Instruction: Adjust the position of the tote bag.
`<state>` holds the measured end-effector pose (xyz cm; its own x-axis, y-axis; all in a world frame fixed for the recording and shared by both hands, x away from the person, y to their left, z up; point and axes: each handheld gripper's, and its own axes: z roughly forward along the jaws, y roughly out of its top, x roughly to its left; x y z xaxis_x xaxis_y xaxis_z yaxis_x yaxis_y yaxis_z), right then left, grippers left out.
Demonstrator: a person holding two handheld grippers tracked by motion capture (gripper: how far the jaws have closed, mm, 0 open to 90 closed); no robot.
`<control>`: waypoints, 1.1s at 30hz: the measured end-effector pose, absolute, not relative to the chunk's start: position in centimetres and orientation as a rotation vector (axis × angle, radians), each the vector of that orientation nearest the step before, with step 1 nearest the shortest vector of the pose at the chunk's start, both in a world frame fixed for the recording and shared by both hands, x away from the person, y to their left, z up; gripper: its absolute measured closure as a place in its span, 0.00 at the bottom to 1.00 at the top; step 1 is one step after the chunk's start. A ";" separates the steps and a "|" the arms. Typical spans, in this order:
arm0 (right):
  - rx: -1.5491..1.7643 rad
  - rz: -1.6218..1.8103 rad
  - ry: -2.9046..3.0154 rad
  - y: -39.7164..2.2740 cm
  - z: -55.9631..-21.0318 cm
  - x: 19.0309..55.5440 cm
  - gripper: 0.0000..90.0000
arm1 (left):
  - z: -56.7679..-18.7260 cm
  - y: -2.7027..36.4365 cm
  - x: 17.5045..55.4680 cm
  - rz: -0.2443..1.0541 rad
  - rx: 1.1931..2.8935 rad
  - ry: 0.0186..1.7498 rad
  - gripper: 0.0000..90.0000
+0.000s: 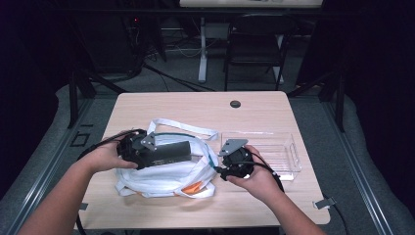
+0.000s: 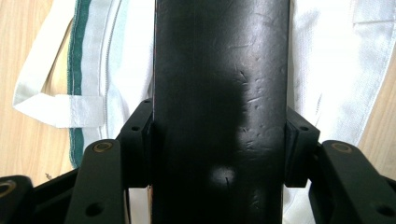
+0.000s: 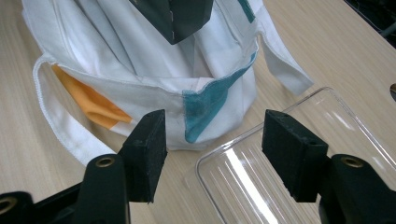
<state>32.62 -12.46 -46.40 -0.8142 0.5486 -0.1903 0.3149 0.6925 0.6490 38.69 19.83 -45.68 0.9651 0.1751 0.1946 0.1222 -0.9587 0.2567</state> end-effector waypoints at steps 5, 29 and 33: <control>0.673 0.885 2.542 -12.6 -45.8 33.0 0.44 | -45.4 19.6 38.7 0.317 2.872 0.217 0.48; 0.511 0.846 2.611 -12.2 -43.6 35.0 0.35 | -43.9 17.4 38.8 0.311 2.859 0.156 0.48; 0.469 0.828 2.631 -11.8 -43.3 35.2 0.34 | -43.8 17.0 38.8 0.309 2.844 0.145 0.48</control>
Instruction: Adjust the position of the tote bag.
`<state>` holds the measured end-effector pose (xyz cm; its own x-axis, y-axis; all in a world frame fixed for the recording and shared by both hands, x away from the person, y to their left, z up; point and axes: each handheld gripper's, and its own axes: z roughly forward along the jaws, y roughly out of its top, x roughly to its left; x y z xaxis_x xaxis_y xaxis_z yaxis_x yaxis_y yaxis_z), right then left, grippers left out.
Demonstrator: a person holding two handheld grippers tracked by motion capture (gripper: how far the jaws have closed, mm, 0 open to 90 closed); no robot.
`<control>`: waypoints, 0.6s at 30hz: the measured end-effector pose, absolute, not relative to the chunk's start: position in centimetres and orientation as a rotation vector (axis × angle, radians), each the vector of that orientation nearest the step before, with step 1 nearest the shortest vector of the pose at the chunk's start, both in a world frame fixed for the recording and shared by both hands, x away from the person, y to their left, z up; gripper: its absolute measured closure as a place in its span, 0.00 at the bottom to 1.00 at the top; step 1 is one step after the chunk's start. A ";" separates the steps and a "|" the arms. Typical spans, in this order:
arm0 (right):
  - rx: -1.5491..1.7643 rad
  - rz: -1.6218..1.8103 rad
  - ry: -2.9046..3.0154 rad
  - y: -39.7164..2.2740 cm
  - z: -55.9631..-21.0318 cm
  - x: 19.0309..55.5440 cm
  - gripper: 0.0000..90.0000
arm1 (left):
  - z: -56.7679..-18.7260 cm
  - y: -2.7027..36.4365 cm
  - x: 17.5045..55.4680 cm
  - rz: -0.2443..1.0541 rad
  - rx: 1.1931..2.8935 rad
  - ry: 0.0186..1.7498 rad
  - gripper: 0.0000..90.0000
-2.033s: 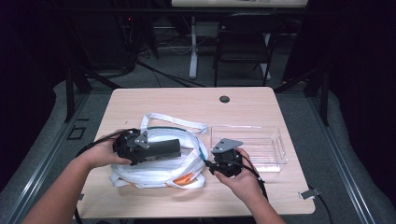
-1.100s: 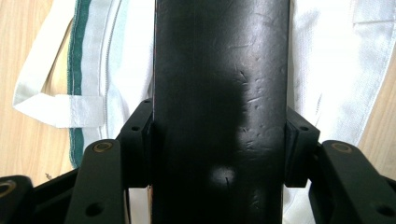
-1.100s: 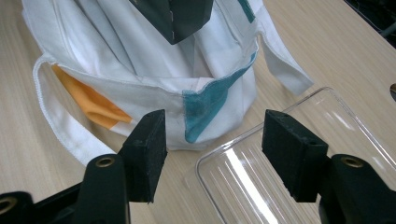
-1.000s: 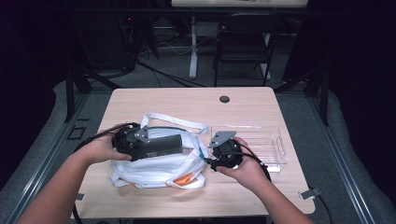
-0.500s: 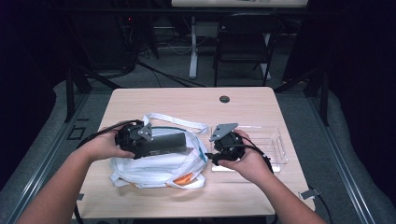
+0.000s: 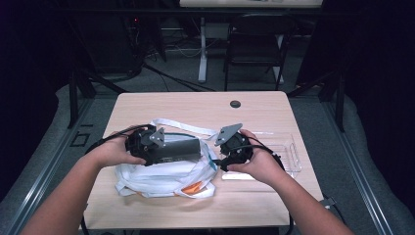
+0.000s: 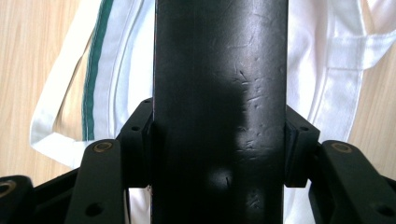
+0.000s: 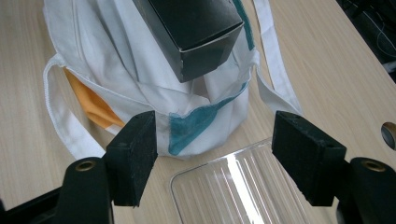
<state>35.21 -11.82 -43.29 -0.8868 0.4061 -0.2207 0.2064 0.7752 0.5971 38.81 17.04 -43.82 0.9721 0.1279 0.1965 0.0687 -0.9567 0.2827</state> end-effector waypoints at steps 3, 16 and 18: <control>0.455 0.824 2.640 -11.6 -43.0 35.4 0.34 | -43.7 16.8 38.7 0.307 2.836 0.140 0.48; 0.369 0.785 2.697 -10.5 -42.0 36.2 0.34 | -43.2 15.1 38.5 0.305 2.824 0.099 0.48; 0.347 0.773 2.707 -10.3 -41.8 36.2 0.34 | -43.2 14.8 38.5 0.303 2.824 0.085 0.48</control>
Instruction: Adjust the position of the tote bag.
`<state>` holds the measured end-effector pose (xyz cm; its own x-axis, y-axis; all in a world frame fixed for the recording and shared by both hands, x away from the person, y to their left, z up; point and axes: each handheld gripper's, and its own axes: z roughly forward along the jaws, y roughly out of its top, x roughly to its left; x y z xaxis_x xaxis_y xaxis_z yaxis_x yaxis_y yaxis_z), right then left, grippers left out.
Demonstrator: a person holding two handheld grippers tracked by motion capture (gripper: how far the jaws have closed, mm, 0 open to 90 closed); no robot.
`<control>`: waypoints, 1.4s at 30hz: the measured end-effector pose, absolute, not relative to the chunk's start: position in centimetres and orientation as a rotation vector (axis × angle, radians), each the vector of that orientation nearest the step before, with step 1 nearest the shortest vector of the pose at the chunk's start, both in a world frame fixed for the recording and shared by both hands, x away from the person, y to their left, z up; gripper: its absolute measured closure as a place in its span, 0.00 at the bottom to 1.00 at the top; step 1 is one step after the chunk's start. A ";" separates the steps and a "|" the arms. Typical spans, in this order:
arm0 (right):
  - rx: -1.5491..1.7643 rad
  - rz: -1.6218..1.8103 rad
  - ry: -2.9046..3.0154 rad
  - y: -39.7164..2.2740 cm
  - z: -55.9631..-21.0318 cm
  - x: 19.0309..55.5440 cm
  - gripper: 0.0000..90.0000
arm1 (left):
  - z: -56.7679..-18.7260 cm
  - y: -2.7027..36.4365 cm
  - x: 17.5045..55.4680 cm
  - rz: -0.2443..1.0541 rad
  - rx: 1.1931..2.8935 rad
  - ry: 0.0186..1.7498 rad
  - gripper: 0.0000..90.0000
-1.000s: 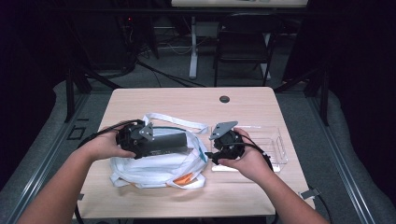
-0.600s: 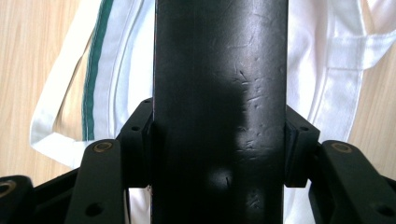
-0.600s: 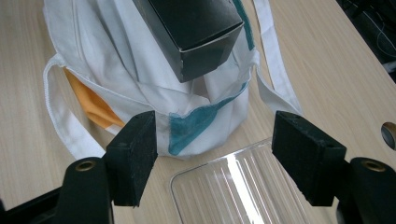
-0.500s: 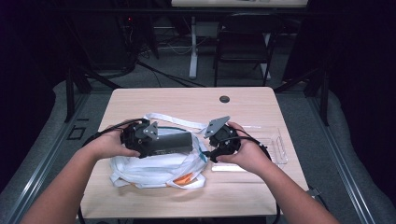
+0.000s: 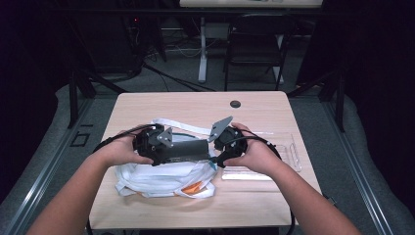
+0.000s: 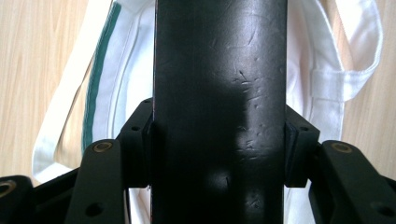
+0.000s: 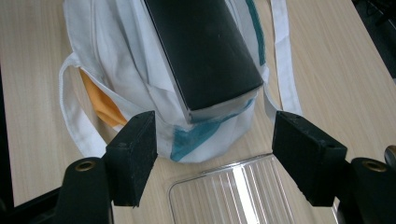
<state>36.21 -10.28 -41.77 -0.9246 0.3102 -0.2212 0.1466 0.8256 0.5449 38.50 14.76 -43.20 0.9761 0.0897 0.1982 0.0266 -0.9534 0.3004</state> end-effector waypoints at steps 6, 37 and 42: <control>0.321 0.785 2.717 -10.0 -41.5 36.4 0.33 | -43.2 13.8 38.6 0.291 2.824 0.057 0.48; 0.185 0.660 2.794 -9.3 -42.6 36.7 0.34 | -42.5 9.3 37.9 0.271 2.767 -0.074 0.48; 0.182 0.656 2.798 -9.3 -42.9 36.6 0.35 | -42.4 9.1 37.9 0.272 2.751 -0.073 0.48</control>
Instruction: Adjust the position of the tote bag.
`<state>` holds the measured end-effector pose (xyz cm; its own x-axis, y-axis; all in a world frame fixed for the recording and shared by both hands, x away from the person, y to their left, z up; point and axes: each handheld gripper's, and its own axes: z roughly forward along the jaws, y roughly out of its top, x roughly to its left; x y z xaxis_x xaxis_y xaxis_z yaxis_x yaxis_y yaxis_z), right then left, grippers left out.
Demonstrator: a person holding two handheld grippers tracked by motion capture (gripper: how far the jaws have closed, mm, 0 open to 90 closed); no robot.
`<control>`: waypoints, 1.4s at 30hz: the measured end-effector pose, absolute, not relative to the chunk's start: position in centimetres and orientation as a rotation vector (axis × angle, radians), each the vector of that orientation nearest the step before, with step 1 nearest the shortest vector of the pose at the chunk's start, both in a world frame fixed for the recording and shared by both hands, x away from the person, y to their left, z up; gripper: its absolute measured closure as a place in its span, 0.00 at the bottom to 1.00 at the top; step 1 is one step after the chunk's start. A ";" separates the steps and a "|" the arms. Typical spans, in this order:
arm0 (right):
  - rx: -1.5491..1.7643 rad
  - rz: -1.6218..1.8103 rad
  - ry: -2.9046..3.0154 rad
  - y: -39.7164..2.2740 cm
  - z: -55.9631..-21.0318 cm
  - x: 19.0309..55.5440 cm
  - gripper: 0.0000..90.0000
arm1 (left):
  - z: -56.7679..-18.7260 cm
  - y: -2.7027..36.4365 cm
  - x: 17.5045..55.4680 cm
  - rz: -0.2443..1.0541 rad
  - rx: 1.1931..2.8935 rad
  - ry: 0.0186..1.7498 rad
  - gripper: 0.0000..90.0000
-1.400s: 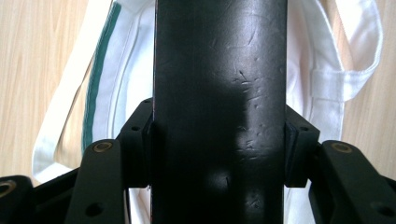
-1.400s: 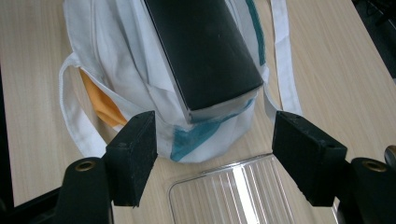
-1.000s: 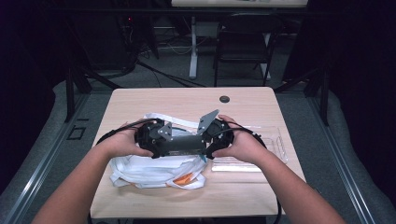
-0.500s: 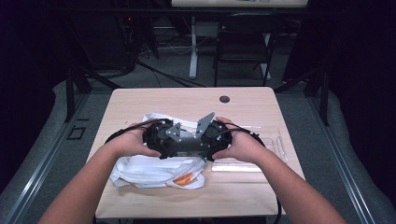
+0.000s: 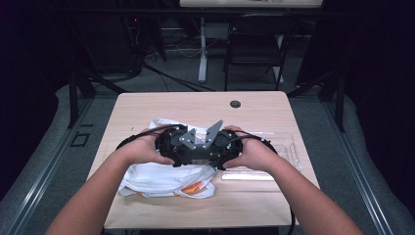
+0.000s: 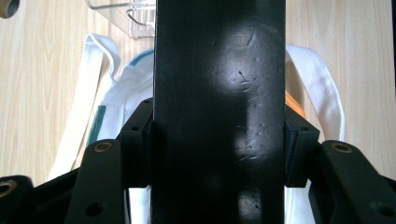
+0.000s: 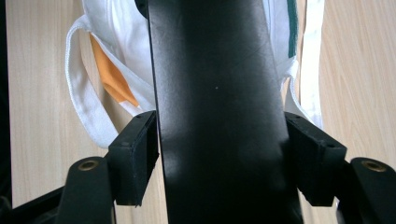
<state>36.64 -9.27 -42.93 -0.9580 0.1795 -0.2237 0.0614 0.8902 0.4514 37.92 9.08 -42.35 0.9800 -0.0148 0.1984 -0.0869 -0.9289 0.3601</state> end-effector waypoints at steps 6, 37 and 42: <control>0.188 0.649 2.809 -9.3 -43.1 36.8 0.38 | -42.3 8.8 37.8 0.267 2.746 -0.077 0.48; 0.118 0.608 2.842 -8.9 -43.6 37.2 0.46 | -42.5 8.4 37.7 0.295 2.744 -0.119 0.47; 0.106 0.617 2.831 -9.1 -43.6 37.2 0.47 | -42.4 8.4 37.7 0.301 2.729 -0.115 0.46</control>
<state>37.15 -9.11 -43.63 -0.9681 0.1217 -0.2188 0.0196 0.9080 0.4185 37.70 8.43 -42.39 0.9735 -0.0378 0.2257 -0.1221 -0.9200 0.3724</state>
